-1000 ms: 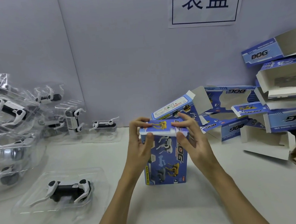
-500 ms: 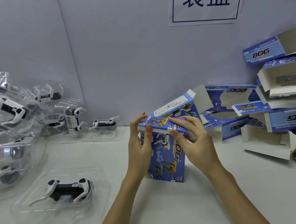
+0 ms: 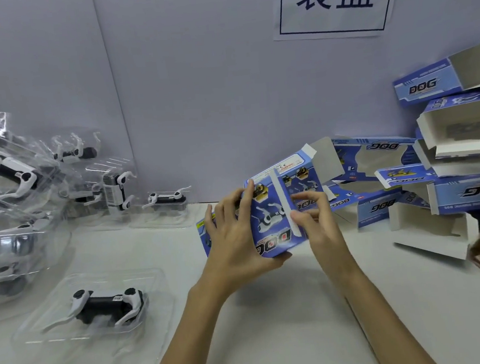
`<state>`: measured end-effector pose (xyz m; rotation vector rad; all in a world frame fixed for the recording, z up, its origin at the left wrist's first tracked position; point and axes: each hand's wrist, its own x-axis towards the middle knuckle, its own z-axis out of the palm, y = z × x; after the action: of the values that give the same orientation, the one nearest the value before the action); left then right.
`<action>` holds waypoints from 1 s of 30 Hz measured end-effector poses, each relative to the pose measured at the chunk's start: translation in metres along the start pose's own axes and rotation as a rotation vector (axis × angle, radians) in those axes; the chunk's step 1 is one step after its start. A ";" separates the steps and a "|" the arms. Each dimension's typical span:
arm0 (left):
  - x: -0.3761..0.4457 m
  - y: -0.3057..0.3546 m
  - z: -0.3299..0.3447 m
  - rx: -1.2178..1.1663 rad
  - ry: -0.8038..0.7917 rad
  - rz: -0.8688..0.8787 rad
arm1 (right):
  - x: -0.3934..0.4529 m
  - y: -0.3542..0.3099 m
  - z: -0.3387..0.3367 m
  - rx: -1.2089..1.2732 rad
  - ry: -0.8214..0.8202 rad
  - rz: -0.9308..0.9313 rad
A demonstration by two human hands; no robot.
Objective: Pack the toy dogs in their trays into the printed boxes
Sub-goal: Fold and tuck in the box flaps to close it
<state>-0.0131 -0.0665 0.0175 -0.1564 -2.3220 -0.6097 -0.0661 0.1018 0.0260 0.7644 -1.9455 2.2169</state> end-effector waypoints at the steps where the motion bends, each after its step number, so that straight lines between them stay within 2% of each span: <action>1: 0.000 -0.002 -0.002 0.048 -0.020 0.050 | 0.001 0.000 -0.004 0.003 -0.012 0.018; 5: -0.004 -0.004 -0.002 0.180 -0.055 0.189 | -0.001 0.003 0.002 0.023 0.023 0.025; 9: -0.003 -0.005 -0.002 0.152 -0.062 0.170 | -0.004 0.002 0.006 -0.018 0.053 -0.063; 19: -0.003 -0.004 -0.003 0.113 -0.073 0.175 | -0.007 0.003 0.011 0.003 0.169 -0.045; 23: -0.004 -0.007 -0.004 0.102 -0.068 0.192 | -0.006 -0.001 0.012 0.118 0.227 0.013; 30: -0.004 -0.009 -0.002 0.064 -0.019 0.162 | -0.008 -0.009 0.007 0.078 0.103 0.005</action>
<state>-0.0115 -0.0753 0.0130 -0.3178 -2.3165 -0.4540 -0.0538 0.0986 0.0312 0.6402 -1.8265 2.2980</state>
